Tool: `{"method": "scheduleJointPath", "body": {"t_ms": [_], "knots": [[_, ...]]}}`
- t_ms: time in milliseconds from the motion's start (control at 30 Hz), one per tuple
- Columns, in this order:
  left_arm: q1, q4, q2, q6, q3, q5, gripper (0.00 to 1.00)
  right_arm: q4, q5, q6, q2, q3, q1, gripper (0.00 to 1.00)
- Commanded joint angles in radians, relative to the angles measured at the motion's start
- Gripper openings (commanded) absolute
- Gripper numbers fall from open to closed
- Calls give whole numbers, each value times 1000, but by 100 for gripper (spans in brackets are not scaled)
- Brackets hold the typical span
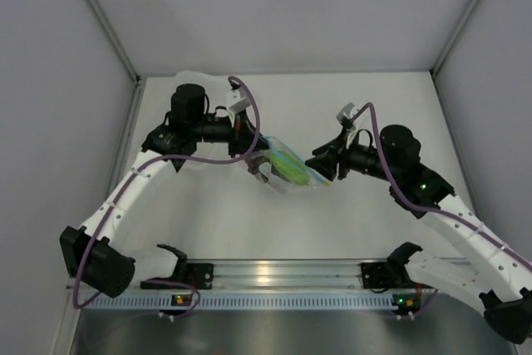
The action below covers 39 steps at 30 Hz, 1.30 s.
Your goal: Open the zip-top bag and remove the fake food
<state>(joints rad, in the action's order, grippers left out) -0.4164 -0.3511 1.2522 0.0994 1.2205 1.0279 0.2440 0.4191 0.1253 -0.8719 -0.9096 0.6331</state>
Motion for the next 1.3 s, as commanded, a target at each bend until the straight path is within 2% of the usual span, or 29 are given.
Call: {"method": "scheduleJointPath", "body": {"t_ms": [0,367,433,533,600,900,967,1033,1133,1267], "knots": [[-9,70,-8,6,1,26,0,-87,4,22,-22,-32,22,42],[-19,70,12,0,2,35,0,-107,-51,33,-95,-69,85,36],[-21,70,10,0,2,38,0,-98,-74,17,-98,-74,96,32],[-19,70,3,5,2,44,0,-78,-85,-9,-119,-83,102,14],[-19,70,0,5,2,47,0,-74,-86,-16,-140,-84,108,11],[-21,70,-2,3,2,67,0,-80,-103,-52,-196,-87,143,17],[-21,70,-2,6,1,66,0,-75,-114,-58,-205,-94,148,6],[-21,70,-2,6,-1,61,0,-72,-129,-61,-203,-97,152,0],[-19,70,0,10,-3,54,0,-62,-150,-64,-196,-106,155,0],[-21,70,7,-13,-1,-47,2,-39,-201,-61,-174,-118,160,0]]}}
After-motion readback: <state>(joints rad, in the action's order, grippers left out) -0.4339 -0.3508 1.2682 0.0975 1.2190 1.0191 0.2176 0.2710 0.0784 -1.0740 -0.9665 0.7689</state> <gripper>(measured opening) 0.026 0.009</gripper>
